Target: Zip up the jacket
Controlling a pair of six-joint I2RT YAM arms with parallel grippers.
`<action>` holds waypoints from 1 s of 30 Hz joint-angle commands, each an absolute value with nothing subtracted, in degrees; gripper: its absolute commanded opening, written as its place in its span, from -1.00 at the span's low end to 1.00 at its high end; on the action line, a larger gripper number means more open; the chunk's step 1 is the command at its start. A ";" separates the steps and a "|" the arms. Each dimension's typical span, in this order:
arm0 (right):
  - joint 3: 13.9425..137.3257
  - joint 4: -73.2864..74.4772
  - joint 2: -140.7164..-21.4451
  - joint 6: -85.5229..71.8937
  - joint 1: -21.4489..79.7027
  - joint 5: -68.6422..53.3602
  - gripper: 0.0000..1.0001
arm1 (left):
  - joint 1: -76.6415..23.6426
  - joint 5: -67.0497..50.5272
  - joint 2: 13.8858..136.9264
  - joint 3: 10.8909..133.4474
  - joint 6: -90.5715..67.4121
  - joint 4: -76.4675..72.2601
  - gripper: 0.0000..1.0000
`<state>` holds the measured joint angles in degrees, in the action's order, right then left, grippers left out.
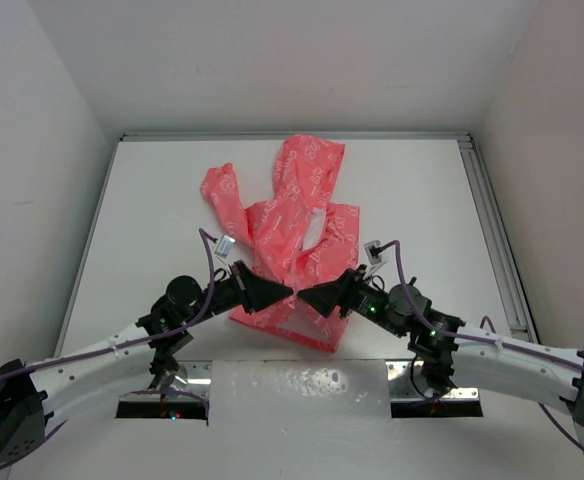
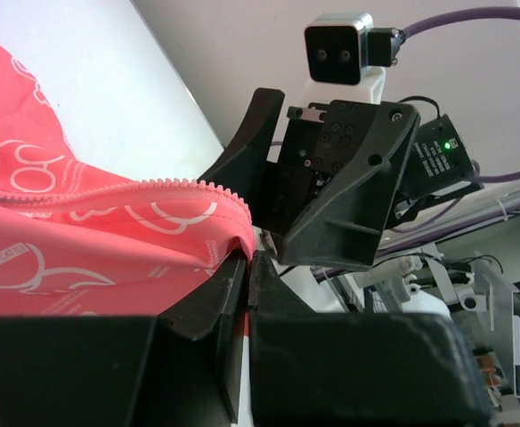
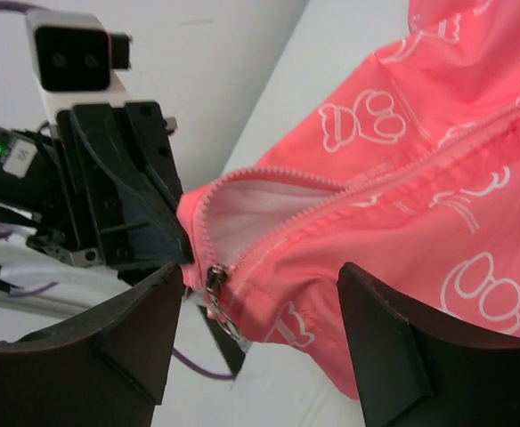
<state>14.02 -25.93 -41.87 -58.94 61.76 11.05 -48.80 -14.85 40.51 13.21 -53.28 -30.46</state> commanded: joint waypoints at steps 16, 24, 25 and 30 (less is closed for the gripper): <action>19.60 -14.67 -39.55 -56.34 62.05 2.20 0.40 | -48.87 -18.72 41.22 14.06 -56.25 -33.93 -1.00; 19.16 -18.81 -41.66 -57.57 62.05 0.18 0.08 | -48.87 -19.16 40.69 13.09 -57.22 -34.28 -1.00; 18.99 -19.07 -41.66 -57.57 62.05 0.26 0.03 | -48.87 -19.33 40.95 13.27 -57.13 -34.28 -1.00; 18.72 -20.30 -41.57 -57.48 62.05 0.79 -0.27 | -48.87 -19.60 40.34 12.48 -58.01 -35.07 -1.00</action>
<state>17.08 -15.81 -41.98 -57.63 61.76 1.23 -48.80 -18.20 41.47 13.02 -56.71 -30.72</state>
